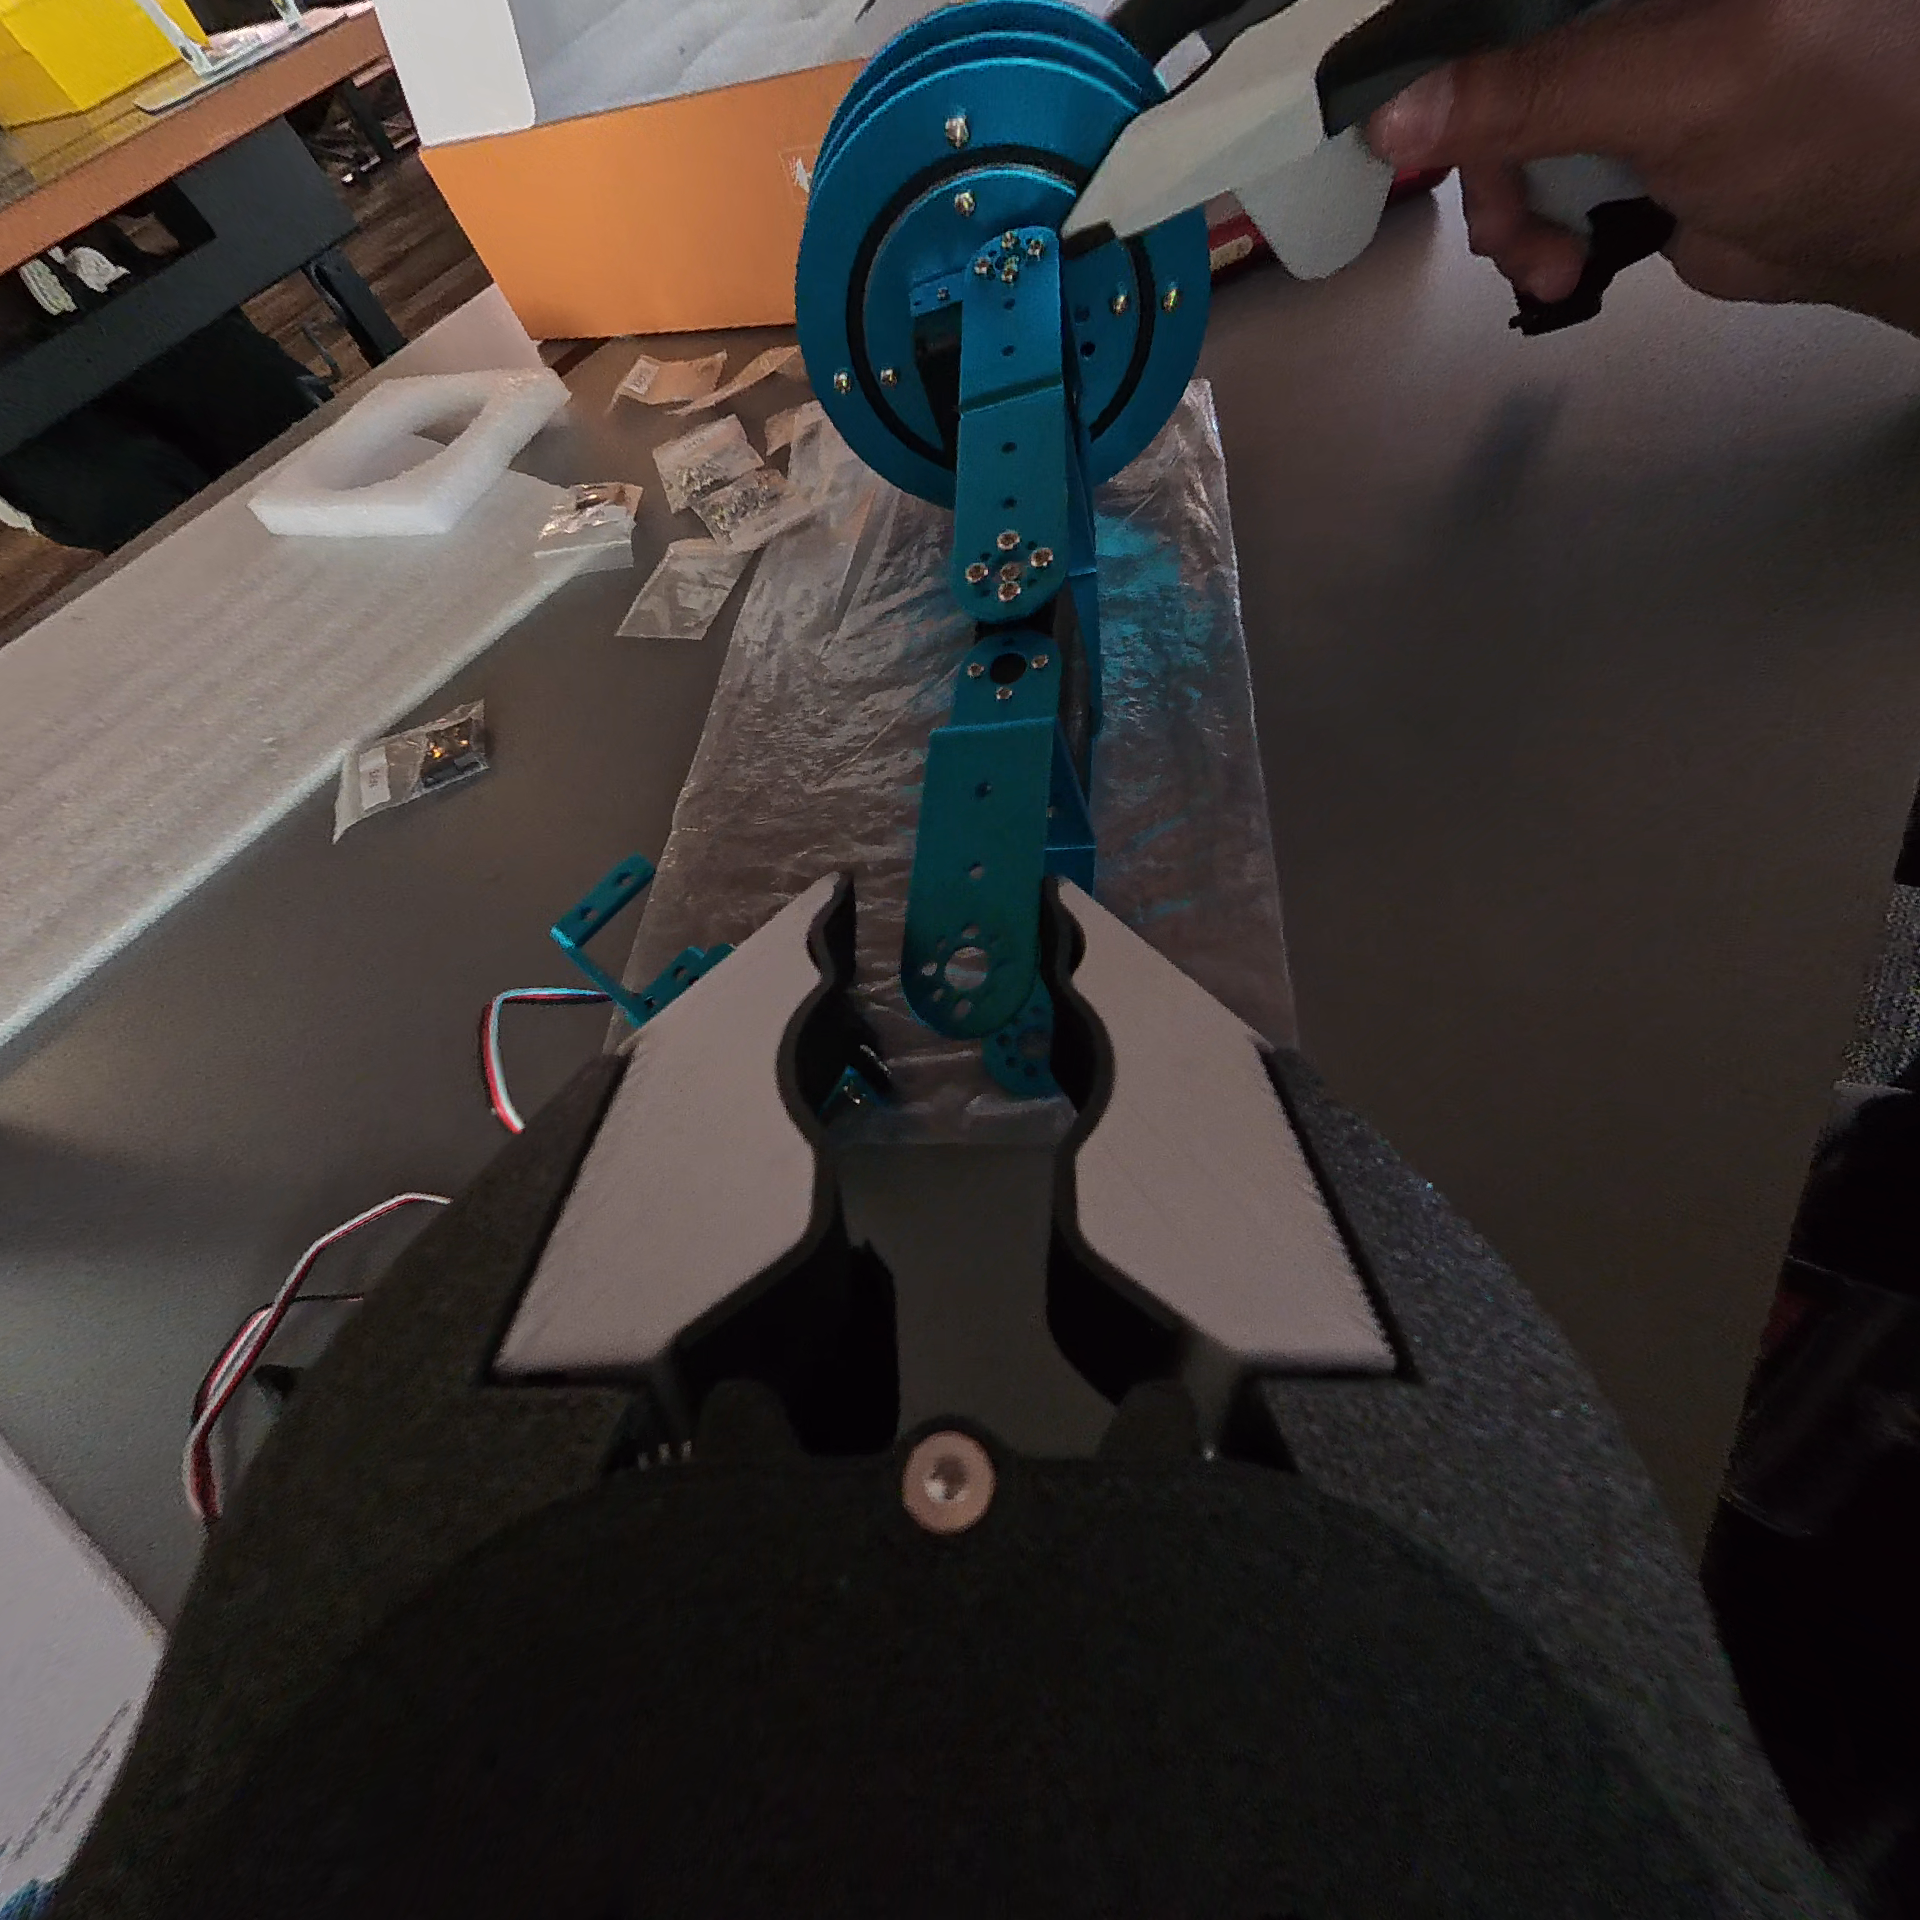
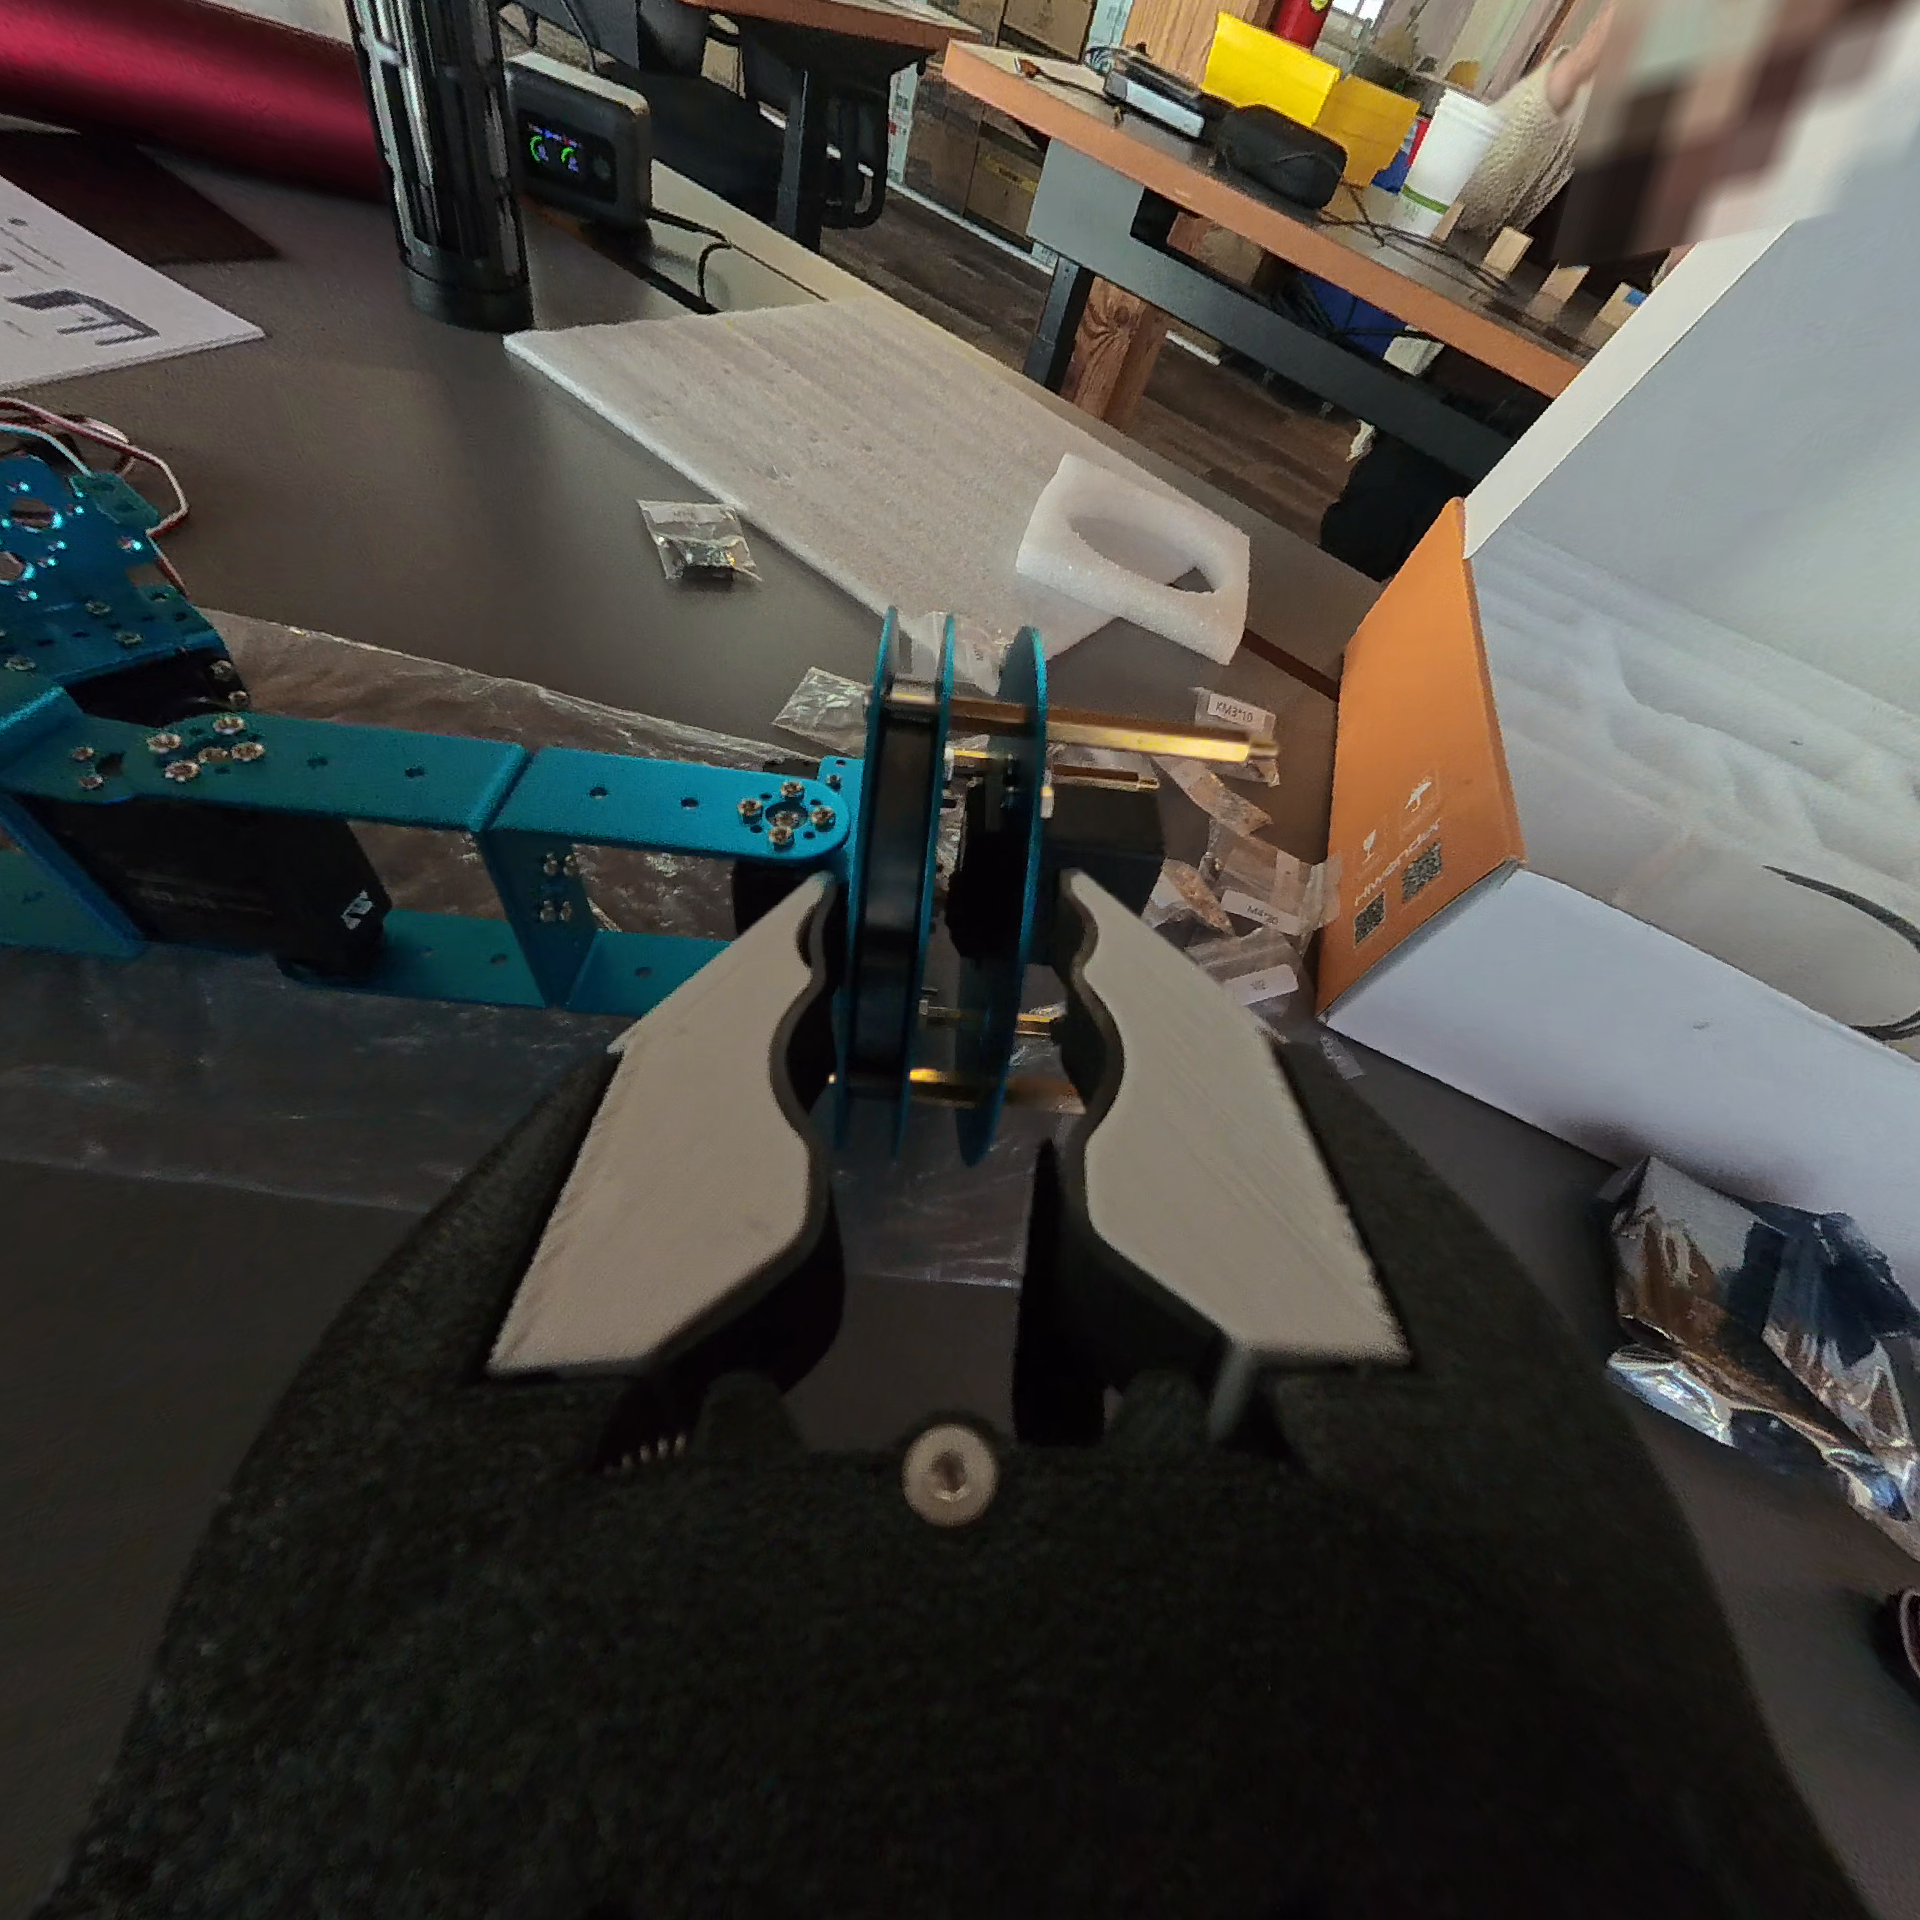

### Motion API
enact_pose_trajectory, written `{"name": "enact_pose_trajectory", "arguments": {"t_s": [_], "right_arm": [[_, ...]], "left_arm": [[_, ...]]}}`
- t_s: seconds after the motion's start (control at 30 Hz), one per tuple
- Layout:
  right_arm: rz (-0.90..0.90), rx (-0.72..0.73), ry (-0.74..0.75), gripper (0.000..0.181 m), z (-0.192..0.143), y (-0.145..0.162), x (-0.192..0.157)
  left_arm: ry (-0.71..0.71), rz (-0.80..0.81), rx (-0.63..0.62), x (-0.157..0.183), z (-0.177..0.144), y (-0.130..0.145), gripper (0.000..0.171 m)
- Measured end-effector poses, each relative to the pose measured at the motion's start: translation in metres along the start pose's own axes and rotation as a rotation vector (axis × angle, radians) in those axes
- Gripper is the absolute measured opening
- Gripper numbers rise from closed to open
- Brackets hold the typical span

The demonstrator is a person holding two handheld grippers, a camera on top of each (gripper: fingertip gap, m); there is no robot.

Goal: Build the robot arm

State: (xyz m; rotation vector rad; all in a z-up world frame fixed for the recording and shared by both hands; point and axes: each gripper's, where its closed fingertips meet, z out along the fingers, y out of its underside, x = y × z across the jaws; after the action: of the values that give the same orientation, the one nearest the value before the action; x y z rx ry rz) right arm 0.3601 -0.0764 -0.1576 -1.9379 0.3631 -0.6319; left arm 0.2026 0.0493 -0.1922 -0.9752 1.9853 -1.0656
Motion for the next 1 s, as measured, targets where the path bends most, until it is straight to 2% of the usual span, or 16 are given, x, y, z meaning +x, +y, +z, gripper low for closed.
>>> {"name": "enact_pose_trajectory", "arguments": {"t_s": [0.23,0.43,0.6,0.77,1.0], "right_arm": [[-0.007,0.001,0.003,0.040,0.000,-0.003,0.001],[-0.014,-0.001,0.018,0.042,-0.007,-0.003,0.002],[0.005,-0.003,-0.010,0.042,-0.008,-0.002,0.001],[-0.015,-0.019,-0.010,0.040,-0.009,-0.002,0.000],[0.060,-0.055,-0.092,0.035,-0.009,0.002,-0.004]], "left_arm": [[0.032,-0.030,0.053,-0.005,-0.023,-0.009,0.039],[0.068,-0.032,0.047,-0.013,-0.043,-0.005,0.042],[0.061,-0.077,0.026,-0.029,-0.047,-0.002,0.042],[0.129,-0.013,0.021,-0.005,-0.042,-0.009,0.042],[0.180,0.050,-0.074,0.017,-0.015,0.006,0.037]]}}
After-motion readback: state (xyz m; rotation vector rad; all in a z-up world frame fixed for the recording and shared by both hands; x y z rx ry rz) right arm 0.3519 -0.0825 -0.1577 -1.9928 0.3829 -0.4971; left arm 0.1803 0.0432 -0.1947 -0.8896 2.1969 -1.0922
